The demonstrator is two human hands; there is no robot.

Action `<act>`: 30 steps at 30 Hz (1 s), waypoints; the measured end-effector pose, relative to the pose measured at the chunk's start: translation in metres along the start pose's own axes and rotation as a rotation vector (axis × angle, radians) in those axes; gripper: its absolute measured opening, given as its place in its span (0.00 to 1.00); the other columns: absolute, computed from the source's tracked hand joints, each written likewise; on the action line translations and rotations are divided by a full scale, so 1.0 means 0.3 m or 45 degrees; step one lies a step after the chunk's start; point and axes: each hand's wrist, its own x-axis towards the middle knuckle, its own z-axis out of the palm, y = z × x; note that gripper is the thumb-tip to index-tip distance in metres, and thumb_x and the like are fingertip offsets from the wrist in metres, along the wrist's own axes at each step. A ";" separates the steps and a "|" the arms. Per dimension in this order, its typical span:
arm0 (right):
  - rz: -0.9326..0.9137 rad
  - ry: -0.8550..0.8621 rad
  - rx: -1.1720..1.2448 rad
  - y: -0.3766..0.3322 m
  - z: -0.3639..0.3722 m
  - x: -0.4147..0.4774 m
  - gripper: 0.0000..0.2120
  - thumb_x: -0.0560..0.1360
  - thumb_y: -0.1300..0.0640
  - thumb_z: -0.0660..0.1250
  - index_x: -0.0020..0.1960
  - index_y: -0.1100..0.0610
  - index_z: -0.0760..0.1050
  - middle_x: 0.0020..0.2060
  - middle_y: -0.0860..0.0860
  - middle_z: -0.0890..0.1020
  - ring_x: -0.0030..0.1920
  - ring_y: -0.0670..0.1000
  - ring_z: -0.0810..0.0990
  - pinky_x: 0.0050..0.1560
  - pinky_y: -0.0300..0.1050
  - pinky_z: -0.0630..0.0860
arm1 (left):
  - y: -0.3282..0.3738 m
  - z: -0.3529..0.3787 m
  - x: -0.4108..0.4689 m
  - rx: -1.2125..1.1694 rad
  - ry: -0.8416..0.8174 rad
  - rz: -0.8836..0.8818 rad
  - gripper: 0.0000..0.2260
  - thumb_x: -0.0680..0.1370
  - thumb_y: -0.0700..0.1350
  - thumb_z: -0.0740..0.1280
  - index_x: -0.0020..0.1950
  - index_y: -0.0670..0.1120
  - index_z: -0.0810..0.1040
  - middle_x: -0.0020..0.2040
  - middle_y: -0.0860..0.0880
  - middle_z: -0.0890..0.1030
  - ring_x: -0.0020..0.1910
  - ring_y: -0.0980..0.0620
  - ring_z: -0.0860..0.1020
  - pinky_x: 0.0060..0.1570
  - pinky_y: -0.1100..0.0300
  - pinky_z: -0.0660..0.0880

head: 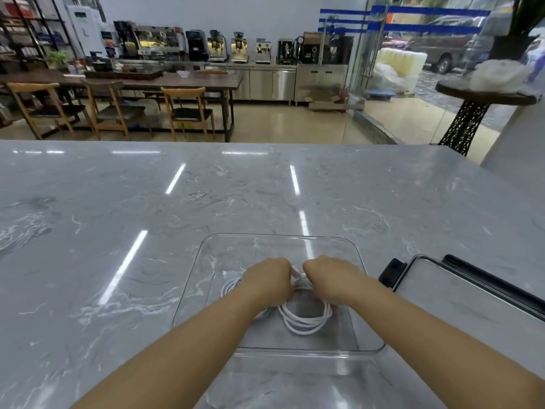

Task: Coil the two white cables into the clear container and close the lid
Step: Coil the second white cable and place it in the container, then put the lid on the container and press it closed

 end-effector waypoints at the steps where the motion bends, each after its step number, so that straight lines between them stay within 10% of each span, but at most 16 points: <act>1: 0.003 -0.011 0.000 0.000 -0.001 -0.001 0.09 0.73 0.64 0.61 0.53 0.61 0.70 0.52 0.60 0.75 0.47 0.59 0.76 0.39 0.47 0.66 | 0.001 -0.001 -0.001 0.016 -0.007 0.014 0.12 0.72 0.45 0.67 0.54 0.44 0.75 0.55 0.42 0.79 0.53 0.42 0.76 0.44 0.57 0.68; 11: -0.047 0.439 0.106 0.026 -0.089 -0.094 0.13 0.76 0.51 0.61 0.55 0.59 0.70 0.51 0.57 0.78 0.48 0.58 0.77 0.39 0.47 0.66 | 0.056 -0.104 -0.025 0.232 -0.089 0.030 0.17 0.75 0.56 0.64 0.58 0.47 0.73 0.57 0.47 0.78 0.48 0.49 0.74 0.42 0.59 0.68; 17: -0.080 0.794 0.200 0.192 -0.148 -0.209 0.20 0.77 0.46 0.59 0.63 0.57 0.67 0.57 0.55 0.77 0.54 0.58 0.75 0.52 0.49 0.68 | 0.189 -0.180 -0.035 0.040 0.239 0.073 0.18 0.75 0.55 0.64 0.60 0.46 0.72 0.55 0.46 0.79 0.45 0.49 0.78 0.46 0.55 0.75; 25: 0.132 0.782 0.287 0.569 -0.034 -0.387 0.28 0.76 0.41 0.56 0.72 0.50 0.56 0.67 0.51 0.70 0.63 0.53 0.70 0.62 0.48 0.63 | 0.574 -0.048 -0.016 0.116 0.767 0.323 0.21 0.77 0.58 0.59 0.62 0.44 0.72 0.58 0.46 0.78 0.55 0.46 0.75 0.44 0.55 0.69; 30: 0.317 0.674 0.290 0.775 0.093 -0.470 0.28 0.76 0.42 0.56 0.72 0.52 0.56 0.64 0.53 0.72 0.60 0.56 0.71 0.58 0.48 0.66 | 0.737 0.159 0.018 0.224 0.652 0.350 0.22 0.77 0.59 0.56 0.62 0.43 0.71 0.58 0.44 0.77 0.57 0.45 0.73 0.51 0.53 0.69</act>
